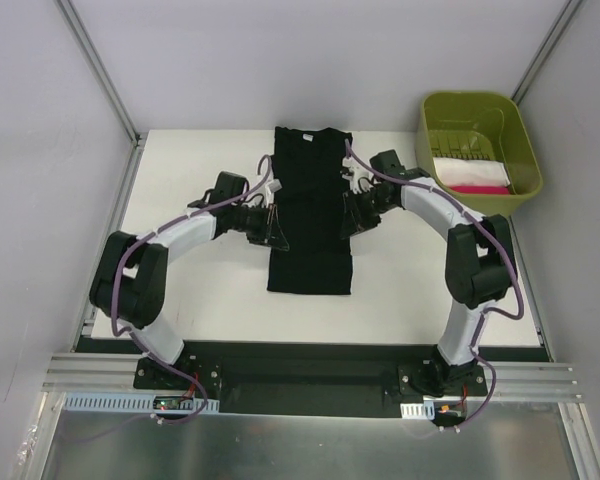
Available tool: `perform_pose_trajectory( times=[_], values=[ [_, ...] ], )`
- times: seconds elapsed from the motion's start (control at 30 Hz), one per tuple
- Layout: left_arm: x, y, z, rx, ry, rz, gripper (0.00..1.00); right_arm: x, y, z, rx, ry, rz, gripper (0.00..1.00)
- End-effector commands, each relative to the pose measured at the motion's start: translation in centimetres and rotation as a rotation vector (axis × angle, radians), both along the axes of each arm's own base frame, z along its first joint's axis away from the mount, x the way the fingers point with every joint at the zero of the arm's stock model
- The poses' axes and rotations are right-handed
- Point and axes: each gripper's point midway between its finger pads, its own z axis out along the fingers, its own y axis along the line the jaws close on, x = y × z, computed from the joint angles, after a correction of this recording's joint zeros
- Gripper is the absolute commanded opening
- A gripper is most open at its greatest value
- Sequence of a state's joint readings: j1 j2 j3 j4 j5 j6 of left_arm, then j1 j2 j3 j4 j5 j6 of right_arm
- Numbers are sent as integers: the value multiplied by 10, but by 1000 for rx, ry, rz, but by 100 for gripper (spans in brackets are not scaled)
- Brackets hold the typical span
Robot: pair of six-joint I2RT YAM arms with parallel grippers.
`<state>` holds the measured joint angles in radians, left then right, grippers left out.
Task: Roll the t-shirts
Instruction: Roll the T-shirt to the center of the board.
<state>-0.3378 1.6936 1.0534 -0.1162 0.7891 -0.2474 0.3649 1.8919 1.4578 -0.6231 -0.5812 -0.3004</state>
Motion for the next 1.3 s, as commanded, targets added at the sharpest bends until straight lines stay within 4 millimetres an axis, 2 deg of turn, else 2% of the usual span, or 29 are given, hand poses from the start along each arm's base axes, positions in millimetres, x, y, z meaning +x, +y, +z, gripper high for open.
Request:
perform_pose_trajectory(
  times=[0.0,0.03,0.07,0.1,0.13,0.17,0.2,0.23,0.27,0.3,0.33,0.37,0.43,0.47,0.6,0.63,0.77,0.9,0.93,0.97,1.0,1.1,1.23,1.27],
  values=[
    [-61,-8,7,-45,-62,-227,18,-51,-11,5,1,60,43,24],
    [-73,-14,11,-34,-170,-322,31,-56,-13,8,1,42,45,27],
    [-82,-12,7,-6,-213,-365,36,-62,-17,13,-20,-2,46,30],
    [-87,-14,16,7,-316,-413,41,-64,-23,16,-33,-39,41,36],
    [-93,-18,15,33,-459,-518,46,-68,-28,8,-47,-74,40,40],
    [-96,-13,5,92,-535,-560,52,-66,-35,9,-72,-135,31,43],
    [-96,-12,8,120,-634,-601,54,-63,-40,26,-67,-251,40,51],
    [-91,-10,2,169,-736,-658,55,-60,-44,23,-77,-304,35,54],
    [-90,-6,-6,212,-774,-677,59,-56,-49,28,-99,-353,24,57],
    [-85,-6,-5,224,-823,-686,60,-55,-51,35,-101,-396,39,63],
    [-82,-6,-7,244,-884,-715,65,-55,-52,37,-103,-405,42,65],
    [-84,-2,-17,271,-899,-738,67,-56,-51,40,-102,-414,51,66],
    [-81,-3,-19,282,-990,-785,67,-55,-51,48,-99,-474,80,68],
    [-85,-1,-29,292,-1001,-810,67,-53,-55,47,-122,-499,76,68],
    [-83,6,-51,349,-1064,-870,64,-36,-66,68,-168,-684,48,69],
    [-80,5,-52,358,-1088,-875,64,-29,-70,80,-183,-744,23,68],
    [-82,6,-64,374,-1121,-932,62,-30,-74,98,-178,-806,5,68],
    [-89,8,-79,398,-1154,-1042,56,-51,-68,86,-180,-846,124,68],
    [-93,8,-83,402,-1158,-1068,54,-59,-64,76,-176,-847,167,68],
    [-93,11,-87,423,-1155,-1082,46,-64,-62,75,-171,-861,191,68],
    [-93,11,-90,429,-1158,-1101,42,-67,-61,78,-173,-906,231,68],
    [-97,16,-97,449,-1155,-1138,28,-75,-56,70,-207,-962,318,68],
    [-101,23,-104,465,-1108,-1161,7,-97,-38,58,-208,-1023,504,68],
    [-102,22,-102,462,-1091,-1152,3,-106,-38,43,-213,-1029,550,68]
  ],
)
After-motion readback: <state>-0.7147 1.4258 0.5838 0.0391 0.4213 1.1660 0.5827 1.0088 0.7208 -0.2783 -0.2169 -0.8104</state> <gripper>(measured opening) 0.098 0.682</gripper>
